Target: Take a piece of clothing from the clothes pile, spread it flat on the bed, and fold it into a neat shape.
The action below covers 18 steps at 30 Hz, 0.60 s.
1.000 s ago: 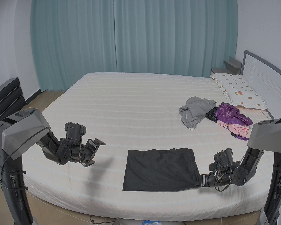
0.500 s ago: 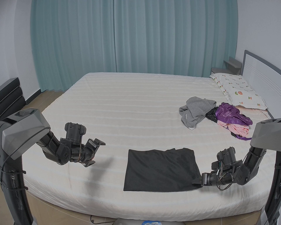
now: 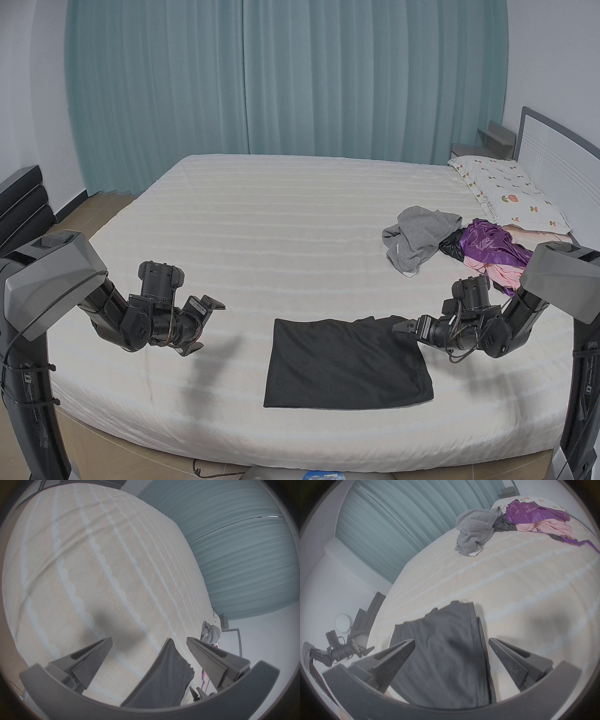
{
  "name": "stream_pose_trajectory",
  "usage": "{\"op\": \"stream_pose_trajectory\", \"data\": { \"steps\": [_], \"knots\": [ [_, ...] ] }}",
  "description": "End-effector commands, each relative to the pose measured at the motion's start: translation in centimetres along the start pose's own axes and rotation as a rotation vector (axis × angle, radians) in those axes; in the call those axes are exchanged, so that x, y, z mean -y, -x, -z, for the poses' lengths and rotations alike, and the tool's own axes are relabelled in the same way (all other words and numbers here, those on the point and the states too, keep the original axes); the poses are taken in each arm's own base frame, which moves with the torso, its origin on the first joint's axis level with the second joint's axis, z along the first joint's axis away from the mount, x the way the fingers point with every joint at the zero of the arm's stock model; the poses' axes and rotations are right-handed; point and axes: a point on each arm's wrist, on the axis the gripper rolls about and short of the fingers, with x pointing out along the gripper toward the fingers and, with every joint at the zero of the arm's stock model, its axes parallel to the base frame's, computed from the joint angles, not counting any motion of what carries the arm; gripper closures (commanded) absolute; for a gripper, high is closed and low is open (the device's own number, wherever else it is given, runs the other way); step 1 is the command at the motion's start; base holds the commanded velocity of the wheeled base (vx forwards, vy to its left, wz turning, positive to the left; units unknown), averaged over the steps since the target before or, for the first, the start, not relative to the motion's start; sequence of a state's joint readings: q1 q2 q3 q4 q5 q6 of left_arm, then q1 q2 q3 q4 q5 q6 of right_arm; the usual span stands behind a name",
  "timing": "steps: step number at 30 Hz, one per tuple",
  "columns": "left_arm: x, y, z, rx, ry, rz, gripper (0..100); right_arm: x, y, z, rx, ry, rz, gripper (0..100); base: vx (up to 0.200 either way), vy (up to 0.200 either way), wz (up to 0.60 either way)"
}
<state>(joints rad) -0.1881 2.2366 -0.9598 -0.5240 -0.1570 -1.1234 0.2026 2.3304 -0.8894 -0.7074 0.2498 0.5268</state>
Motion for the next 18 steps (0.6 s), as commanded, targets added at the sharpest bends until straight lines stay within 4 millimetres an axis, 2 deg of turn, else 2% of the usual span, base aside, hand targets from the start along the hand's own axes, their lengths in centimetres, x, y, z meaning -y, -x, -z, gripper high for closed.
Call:
{"op": "stream_pose_trajectory", "data": {
  "steps": [1, 9, 10, 18],
  "knots": [
    [-0.1, -0.1, 0.1, -0.002, -0.009, -0.003, 0, 1.9, -4.2, -1.1, -0.004, -0.057, 0.027, 0, 0.0, 0.0, 0.0],
    [0.0, -0.1, 0.2, -0.002, -0.013, -0.003, 0, 2.0, -5.1, -2.4, 0.034, -0.105, 0.005, 0, 0.0, 0.0, 0.0],
    [-0.1, -0.1, 0.1, -0.001, -0.012, -0.004, 0, 1.9, -5.1, -2.4, 0.033, -0.107, 0.004, 100, 0.0, 0.0, 0.0],
    [-0.3, -0.7, 0.9, 0.012, -0.062, -0.033, 0, 2.0, -5.0, -3.0, 0.058, -0.178, -0.003, 100, 0.0, 0.0, 0.0]
  ]
}}
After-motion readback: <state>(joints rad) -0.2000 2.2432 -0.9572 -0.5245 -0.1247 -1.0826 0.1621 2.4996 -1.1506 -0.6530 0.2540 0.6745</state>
